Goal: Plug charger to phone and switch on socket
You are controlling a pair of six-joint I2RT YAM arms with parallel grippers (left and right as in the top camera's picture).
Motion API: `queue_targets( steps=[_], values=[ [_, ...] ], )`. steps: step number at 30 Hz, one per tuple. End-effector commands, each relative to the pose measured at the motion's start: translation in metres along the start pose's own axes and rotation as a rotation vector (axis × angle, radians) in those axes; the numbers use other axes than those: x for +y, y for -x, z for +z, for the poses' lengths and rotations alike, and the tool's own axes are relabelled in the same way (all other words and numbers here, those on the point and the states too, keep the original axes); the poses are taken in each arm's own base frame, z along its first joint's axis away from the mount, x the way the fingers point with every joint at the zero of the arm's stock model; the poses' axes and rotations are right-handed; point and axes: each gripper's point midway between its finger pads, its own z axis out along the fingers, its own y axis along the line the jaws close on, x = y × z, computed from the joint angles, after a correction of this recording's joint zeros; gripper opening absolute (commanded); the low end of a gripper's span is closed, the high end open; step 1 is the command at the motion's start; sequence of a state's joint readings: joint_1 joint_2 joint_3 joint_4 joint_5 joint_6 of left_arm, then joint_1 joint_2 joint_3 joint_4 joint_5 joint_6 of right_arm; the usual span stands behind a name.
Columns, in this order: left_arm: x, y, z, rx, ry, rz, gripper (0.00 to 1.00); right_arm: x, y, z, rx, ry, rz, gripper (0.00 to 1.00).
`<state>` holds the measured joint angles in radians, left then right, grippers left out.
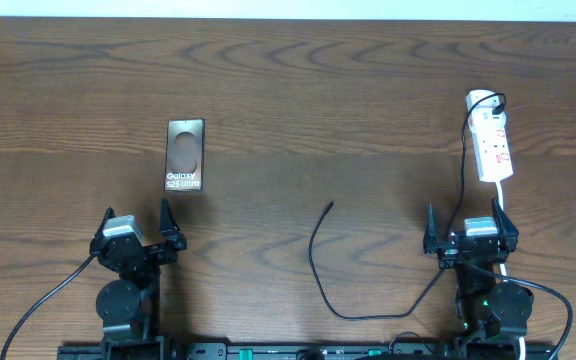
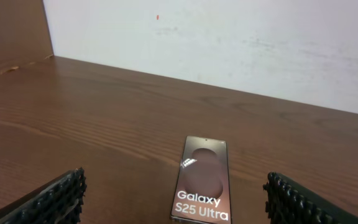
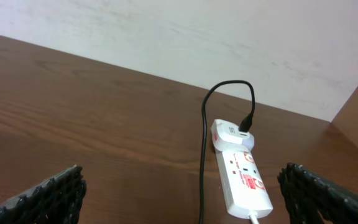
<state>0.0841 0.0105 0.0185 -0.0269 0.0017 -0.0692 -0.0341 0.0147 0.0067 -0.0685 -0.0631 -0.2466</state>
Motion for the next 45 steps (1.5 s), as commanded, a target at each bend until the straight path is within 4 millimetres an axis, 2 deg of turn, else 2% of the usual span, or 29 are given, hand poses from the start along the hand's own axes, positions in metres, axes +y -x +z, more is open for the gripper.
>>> queue_targets(
  steps=[1,20,29,33,45],
  values=[
    [0.006,-0.016,0.000,0.052,0.025,0.023,0.90,0.002,0.001,-0.001,-0.005,0.006,-0.010,0.99],
    [0.005,-0.011,0.000,0.039,0.023,0.022,0.90,0.002,0.001,0.000,-0.005,0.006,-0.010,0.99],
    [-0.003,0.049,-0.011,-0.052,0.012,0.029,0.90,0.002,0.001,0.000,-0.005,0.006,-0.010,0.99],
    [-0.006,0.072,-0.007,-0.026,0.014,0.030,0.91,0.002,0.001,0.000,-0.005,0.006,-0.010,0.99],
    [-0.020,0.126,0.041,0.254,0.017,0.084,0.90,0.002,0.001,0.000,-0.005,0.006,-0.010,0.99]
  ],
)
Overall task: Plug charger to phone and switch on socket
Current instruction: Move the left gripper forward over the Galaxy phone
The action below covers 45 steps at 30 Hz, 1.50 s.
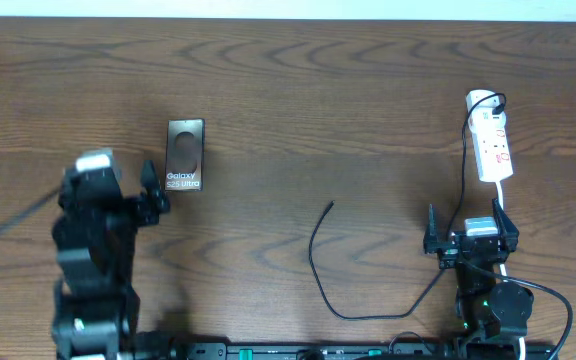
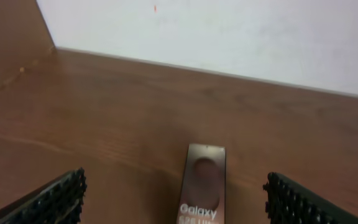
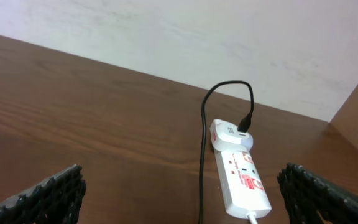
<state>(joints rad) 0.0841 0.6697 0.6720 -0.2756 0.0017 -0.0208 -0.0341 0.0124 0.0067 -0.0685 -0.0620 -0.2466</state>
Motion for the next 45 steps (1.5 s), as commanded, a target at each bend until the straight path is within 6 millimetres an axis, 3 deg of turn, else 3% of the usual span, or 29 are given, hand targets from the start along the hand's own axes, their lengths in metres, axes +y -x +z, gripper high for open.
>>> queue_targets(
  steps=[1,6,11,16,26,27,29,30,31,32,33,41,45],
  values=[
    [-0.004,0.032,0.005,0.028,-0.007,0.024,0.90,0.002,0.001,0.000,-0.003,0.008,-0.010,0.99],
    [-0.006,0.050,0.018,0.172,0.004,0.036,0.91,0.003,0.001,0.000,-0.003,0.008,-0.010,0.99],
    [-0.007,0.051,0.035,0.362,0.002,0.127,0.90,0.003,0.001,0.000,-0.003,0.008,-0.010,0.99],
    [-0.008,0.042,0.053,0.523,-0.002,0.151,0.91,0.003,0.001,0.000,-0.003,0.008,-0.010,0.99],
    [-0.005,-0.001,0.073,0.714,0.002,0.155,0.90,0.003,0.001,0.000,-0.003,0.008,-0.010,0.99],
    [-0.008,-0.002,0.074,0.719,-0.013,0.151,0.77,0.003,0.001,0.000,-0.003,0.008,-0.010,0.99],
    [-0.013,-0.004,0.075,0.725,-0.043,0.139,0.37,0.003,0.001,0.000,-0.003,0.008,-0.010,0.99],
    [-0.016,-0.004,0.075,0.723,-0.060,0.132,0.35,0.002,0.001,0.000,-0.003,0.008,-0.010,0.99],
    [-0.020,-0.005,0.075,0.724,-0.079,0.125,0.50,0.002,0.001,0.000,-0.003,0.008,-0.010,0.99],
    [-0.024,-0.005,0.075,0.725,-0.100,0.117,0.94,0.003,0.001,0.000,-0.003,0.008,-0.010,0.99],
    [-0.027,-0.005,0.075,0.725,-0.116,0.111,0.98,0.003,0.001,0.000,-0.003,0.008,-0.010,0.99],
    [-0.039,-0.006,0.079,0.723,-0.182,0.081,0.98,0.003,0.001,0.000,-0.003,0.008,-0.010,0.99],
    [-0.044,-0.023,0.093,0.779,-0.197,0.103,0.98,0.002,0.001,0.000,-0.003,0.008,-0.010,0.99]
  ],
)
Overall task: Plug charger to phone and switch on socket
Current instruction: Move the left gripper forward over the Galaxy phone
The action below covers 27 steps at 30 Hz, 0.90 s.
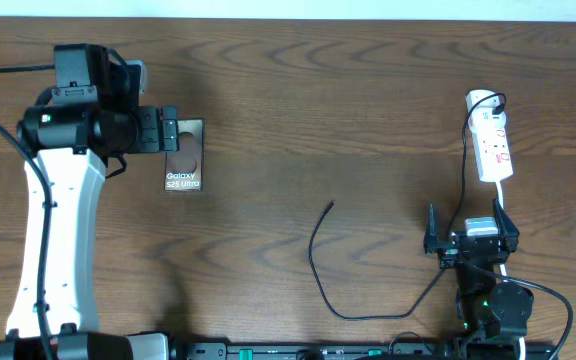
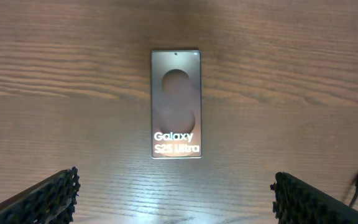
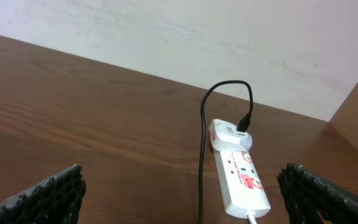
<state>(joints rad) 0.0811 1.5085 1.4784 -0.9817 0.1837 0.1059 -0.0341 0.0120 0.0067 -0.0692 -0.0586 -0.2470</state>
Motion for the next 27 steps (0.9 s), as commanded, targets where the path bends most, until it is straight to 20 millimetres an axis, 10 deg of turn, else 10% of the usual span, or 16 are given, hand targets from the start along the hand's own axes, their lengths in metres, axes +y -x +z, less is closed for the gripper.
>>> queue_targets(
  steps=[1,10,27],
  values=[
    [-0.008,0.000,0.023,0.059,-0.037,0.020,0.98,0.003,0.001,0.000,-0.004,0.011,-0.010,0.99],
    [-0.004,-0.004,0.085,0.221,-0.041,0.009,0.98,0.003,0.001,0.000,-0.004,0.011,-0.010,0.99],
    [0.008,-0.007,0.116,0.362,0.021,-0.002,0.98,0.003,0.001,0.000,-0.004,0.011,-0.010,0.99]
  ],
)
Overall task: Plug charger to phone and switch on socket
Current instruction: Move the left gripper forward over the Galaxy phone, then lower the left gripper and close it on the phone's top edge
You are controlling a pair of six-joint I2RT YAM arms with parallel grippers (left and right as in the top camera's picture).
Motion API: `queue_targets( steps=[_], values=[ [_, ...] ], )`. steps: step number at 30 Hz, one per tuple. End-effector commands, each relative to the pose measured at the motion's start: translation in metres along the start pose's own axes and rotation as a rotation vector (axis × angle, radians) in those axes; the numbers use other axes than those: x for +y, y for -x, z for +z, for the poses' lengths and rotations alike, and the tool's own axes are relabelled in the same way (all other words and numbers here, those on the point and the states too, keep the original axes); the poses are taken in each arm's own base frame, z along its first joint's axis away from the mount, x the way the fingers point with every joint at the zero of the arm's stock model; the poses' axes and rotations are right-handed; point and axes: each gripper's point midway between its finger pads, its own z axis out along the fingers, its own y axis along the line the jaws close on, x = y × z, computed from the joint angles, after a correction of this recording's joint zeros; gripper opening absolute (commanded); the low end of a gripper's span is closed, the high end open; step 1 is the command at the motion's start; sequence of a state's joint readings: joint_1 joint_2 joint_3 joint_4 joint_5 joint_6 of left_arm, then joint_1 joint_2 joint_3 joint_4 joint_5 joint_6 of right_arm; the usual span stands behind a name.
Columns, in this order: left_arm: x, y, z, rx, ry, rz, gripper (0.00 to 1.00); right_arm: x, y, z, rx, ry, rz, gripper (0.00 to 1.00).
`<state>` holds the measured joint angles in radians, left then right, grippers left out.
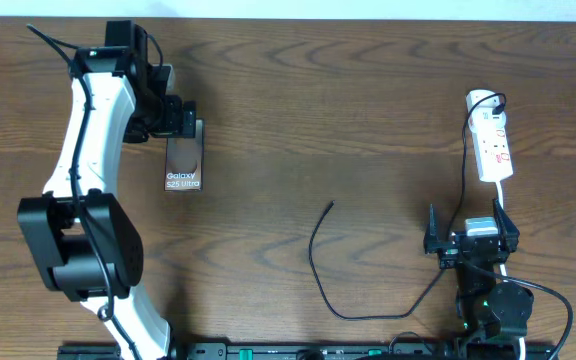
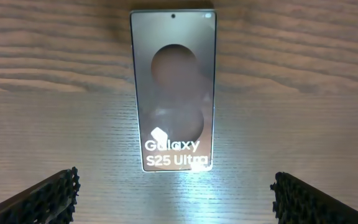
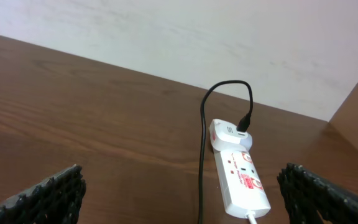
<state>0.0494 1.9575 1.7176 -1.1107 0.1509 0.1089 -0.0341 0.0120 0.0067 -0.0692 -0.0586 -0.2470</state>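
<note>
The phone (image 1: 184,165) lies face up on the left of the table, its screen reading "Galaxy S25 Ultra" (image 2: 173,90). My left gripper (image 1: 176,118) hangs open over the phone's far end, apart from it, and its fingers (image 2: 48,199) show at the wrist view's bottom corners. The black charger cable (image 1: 313,260) curls mid-table with its free plug end (image 1: 330,205) lying loose. The cable (image 3: 202,162) runs to a white adapter (image 3: 229,134) in the white power strip (image 1: 493,140). My right gripper (image 1: 471,235) rests open at the front right, holding nothing.
The power strip (image 3: 241,180) lies along the right side, with its own white lead running back past the right arm's base. A white wall borders the table's far edge. Bare wood separates the phone from the cable.
My left gripper has come in closer over the phone, which now fills more of the left wrist view. The right arm, cable and power strip have not moved.
Both arms first rested open at the front edge, the left facing the phone. Then the left arm was raised toward the phone. Then it looked straight down on it from above. Now it is nearer over the phone's far end. Nothing has been grasped.
</note>
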Motion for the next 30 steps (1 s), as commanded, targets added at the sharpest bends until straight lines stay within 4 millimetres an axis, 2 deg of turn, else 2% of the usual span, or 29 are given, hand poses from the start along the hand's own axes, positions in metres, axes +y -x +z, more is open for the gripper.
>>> queue_targets(
  steps=[1,15,30],
  values=[
    [0.002,0.003,0.014,0.029,0.012,0.000,0.98,0.003,0.001,0.000,-0.004,0.011,-0.010,0.99],
    [0.005,-0.001,0.068,0.132,0.007,-0.004,0.98,0.003,0.001,0.000,-0.004,0.011,-0.010,0.99],
    [0.013,0.004,0.072,0.114,0.053,0.005,0.98,0.003,0.001,0.000,-0.004,0.011,-0.010,0.99]
  ],
)
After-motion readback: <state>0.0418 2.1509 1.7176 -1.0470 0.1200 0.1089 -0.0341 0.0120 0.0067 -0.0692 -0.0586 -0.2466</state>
